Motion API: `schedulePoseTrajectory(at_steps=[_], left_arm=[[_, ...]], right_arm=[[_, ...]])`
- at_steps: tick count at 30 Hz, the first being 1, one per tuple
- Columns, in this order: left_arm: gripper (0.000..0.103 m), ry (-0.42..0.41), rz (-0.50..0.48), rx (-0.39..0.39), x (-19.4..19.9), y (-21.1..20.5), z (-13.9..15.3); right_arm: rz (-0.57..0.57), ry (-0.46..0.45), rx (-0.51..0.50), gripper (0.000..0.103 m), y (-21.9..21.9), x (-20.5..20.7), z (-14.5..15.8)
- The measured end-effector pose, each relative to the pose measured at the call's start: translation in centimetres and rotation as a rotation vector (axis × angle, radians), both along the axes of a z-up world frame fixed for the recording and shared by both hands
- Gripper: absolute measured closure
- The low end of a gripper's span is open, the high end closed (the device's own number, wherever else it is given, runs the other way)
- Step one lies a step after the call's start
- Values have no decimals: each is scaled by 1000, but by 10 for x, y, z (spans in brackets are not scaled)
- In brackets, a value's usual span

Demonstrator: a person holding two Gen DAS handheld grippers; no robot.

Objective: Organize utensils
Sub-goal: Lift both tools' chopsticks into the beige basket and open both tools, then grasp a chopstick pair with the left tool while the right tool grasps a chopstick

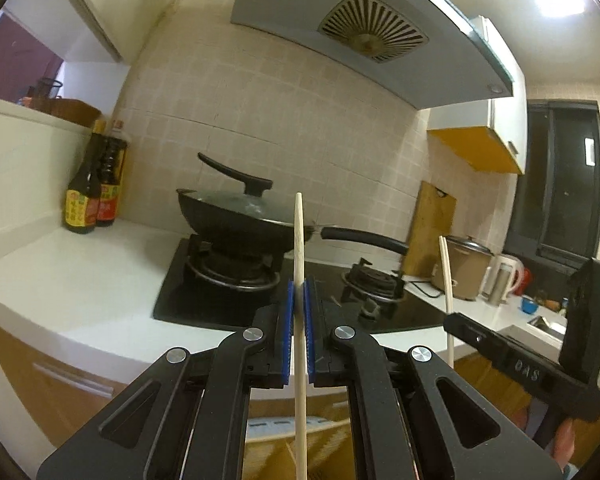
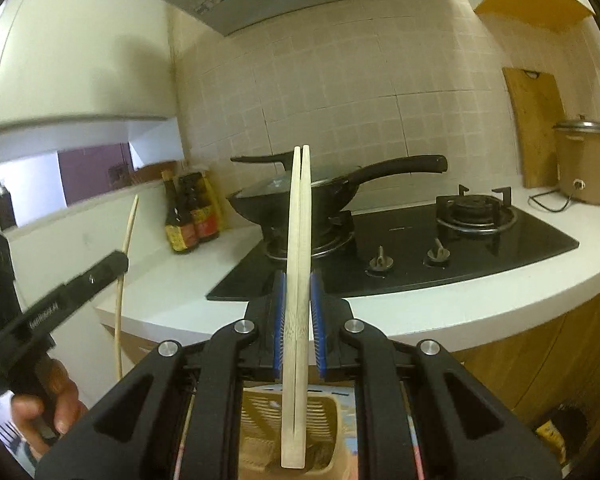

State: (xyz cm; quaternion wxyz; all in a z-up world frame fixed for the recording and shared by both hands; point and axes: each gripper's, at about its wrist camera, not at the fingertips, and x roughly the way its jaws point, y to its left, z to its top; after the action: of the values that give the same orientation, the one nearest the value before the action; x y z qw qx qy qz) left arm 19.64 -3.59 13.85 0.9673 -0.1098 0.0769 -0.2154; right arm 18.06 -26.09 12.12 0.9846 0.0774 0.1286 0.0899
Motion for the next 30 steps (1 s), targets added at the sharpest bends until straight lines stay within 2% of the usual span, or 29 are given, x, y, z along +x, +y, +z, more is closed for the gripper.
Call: schedulePoseTrajectory(at_steps=[8, 11, 15, 19, 22, 24, 27, 29, 30], left_arm=[[99, 4, 54, 11, 18, 1, -33], [99, -3, 67, 33, 17, 0, -41], [99, 14, 53, 44, 15, -1, -50], [98, 45, 32, 61, 7, 1, -58], [89, 69, 10, 49, -2, 8, -60], [71, 83, -1, 39, -12, 15, -59], [66, 100, -24, 37, -29, 23, -56], [63, 118, -36, 31, -43, 31, -55], [60, 126, -37, 29, -48, 33, -55]], right_arm=[[-39, -30, -82, 93, 11, 11, -32], [-47, -41, -78, 93, 11, 11, -40], [-44, -57, -69, 93, 11, 5, -46], [-20, -29, -83, 93, 12, -8, -52], [6, -5, -62, 91, 7, -27, -52], [18, 9, -48, 91, 4, -39, -51], [51, 57, -22, 85, -2, -60, -51], [71, 100, -10, 73, -5, -73, -53], [77, 117, -3, 72, -6, -81, -54]])
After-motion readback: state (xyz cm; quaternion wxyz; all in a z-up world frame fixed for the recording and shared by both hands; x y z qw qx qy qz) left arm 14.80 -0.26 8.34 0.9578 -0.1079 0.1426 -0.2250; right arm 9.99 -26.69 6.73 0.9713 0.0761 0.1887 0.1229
